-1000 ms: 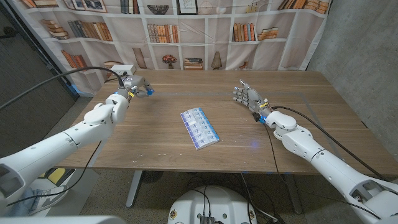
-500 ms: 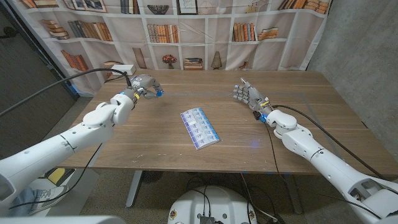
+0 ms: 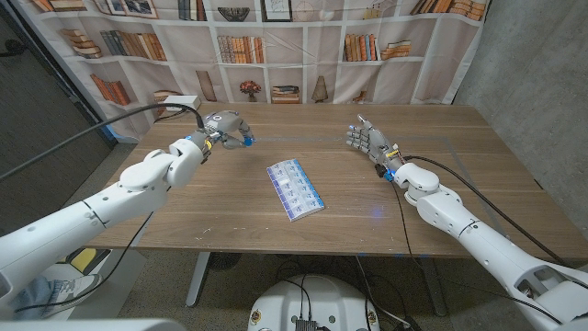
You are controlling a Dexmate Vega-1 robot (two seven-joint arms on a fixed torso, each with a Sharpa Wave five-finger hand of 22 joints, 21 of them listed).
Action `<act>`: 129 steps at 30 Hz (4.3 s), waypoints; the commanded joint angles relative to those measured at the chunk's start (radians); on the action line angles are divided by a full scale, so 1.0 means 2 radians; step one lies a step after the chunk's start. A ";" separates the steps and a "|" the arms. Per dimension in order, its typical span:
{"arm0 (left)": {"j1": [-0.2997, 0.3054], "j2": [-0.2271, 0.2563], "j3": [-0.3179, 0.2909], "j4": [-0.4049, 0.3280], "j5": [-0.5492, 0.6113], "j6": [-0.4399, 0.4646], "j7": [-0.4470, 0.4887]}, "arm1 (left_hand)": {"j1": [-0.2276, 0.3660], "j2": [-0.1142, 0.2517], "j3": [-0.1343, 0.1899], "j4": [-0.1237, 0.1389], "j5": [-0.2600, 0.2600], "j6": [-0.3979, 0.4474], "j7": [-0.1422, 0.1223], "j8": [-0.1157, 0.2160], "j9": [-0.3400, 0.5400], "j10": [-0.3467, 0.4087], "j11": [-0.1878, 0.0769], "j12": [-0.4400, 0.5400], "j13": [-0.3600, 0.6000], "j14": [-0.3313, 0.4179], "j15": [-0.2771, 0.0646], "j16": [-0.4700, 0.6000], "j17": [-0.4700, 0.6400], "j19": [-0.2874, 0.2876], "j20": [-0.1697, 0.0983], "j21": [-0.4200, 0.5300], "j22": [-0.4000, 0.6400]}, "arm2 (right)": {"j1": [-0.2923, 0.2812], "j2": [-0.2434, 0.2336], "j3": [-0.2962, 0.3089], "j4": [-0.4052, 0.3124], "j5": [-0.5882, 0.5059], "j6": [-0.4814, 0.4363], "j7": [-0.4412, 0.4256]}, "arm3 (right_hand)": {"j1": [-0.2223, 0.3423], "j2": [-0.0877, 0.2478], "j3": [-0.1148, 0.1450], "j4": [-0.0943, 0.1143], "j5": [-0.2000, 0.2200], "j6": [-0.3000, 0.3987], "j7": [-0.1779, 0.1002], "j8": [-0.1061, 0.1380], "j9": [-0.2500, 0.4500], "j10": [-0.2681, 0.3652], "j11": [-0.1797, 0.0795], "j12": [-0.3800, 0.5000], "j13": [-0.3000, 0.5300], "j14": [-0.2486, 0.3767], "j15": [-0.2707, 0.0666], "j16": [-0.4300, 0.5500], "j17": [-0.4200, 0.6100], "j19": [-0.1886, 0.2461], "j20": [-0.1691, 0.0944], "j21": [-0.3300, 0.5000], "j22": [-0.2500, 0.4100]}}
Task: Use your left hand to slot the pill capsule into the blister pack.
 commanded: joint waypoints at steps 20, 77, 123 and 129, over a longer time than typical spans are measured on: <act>0.041 0.000 -0.018 -0.044 0.015 -0.091 -0.039 | 0.001 -0.002 0.002 0.000 0.001 0.023 0.018 0.000 0.002 0.005 0.001 -0.002 0.002 -0.002 -0.073 0.001 0.001 0.006 -0.033 0.002 0.000 | -0.017 0.003 0.006 -0.001 0.012 0.006 -0.005 | 0.000 0.005 -0.003 0.000 0.002 0.004 0.000 0.000 0.002 0.005 0.001 -0.007 0.001 0.001 0.000 0.000 0.002 0.002 -0.010 0.000 0.001; 0.057 -0.047 0.008 -0.015 0.108 -0.079 0.000 | 0.006 0.001 0.007 -0.002 0.000 0.032 0.018 0.000 0.002 0.012 0.001 -0.001 0.003 0.003 -0.072 0.003 0.002 0.001 -0.025 0.001 0.000 | -0.049 -0.032 0.020 -0.041 0.024 -0.013 -0.010 | -0.001 0.006 -0.005 0.000 0.001 0.005 0.000 0.000 0.002 0.008 0.002 -0.014 0.002 0.001 0.002 -0.002 0.002 0.001 -0.008 -0.001 0.001; 0.035 -0.071 0.036 0.038 0.084 -0.082 0.023 | 0.005 -0.001 0.009 -0.001 -0.002 0.039 0.019 -0.001 0.000 0.011 0.002 -0.003 0.002 0.010 -0.072 0.003 0.002 0.004 -0.025 0.003 0.000 | -0.056 -0.042 0.023 -0.056 0.024 -0.027 -0.020 | -0.002 0.007 -0.007 -0.001 0.001 0.005 -0.001 -0.001 0.002 0.009 0.003 -0.021 0.002 0.001 0.002 -0.002 0.002 0.000 -0.007 -0.002 0.001; 0.041 -0.065 0.037 0.033 0.092 -0.064 0.017 | 0.006 -0.001 0.011 -0.002 -0.002 0.054 0.022 0.004 0.001 0.017 0.002 -0.002 0.002 0.013 -0.072 0.004 0.002 0.006 -0.027 0.003 0.000 | -0.053 -0.044 0.021 -0.058 0.023 -0.032 -0.017 | -0.002 0.007 -0.007 -0.001 0.001 0.005 -0.001 -0.001 0.002 0.010 0.002 -0.021 0.002 0.001 0.003 -0.002 0.002 0.000 -0.007 -0.002 0.001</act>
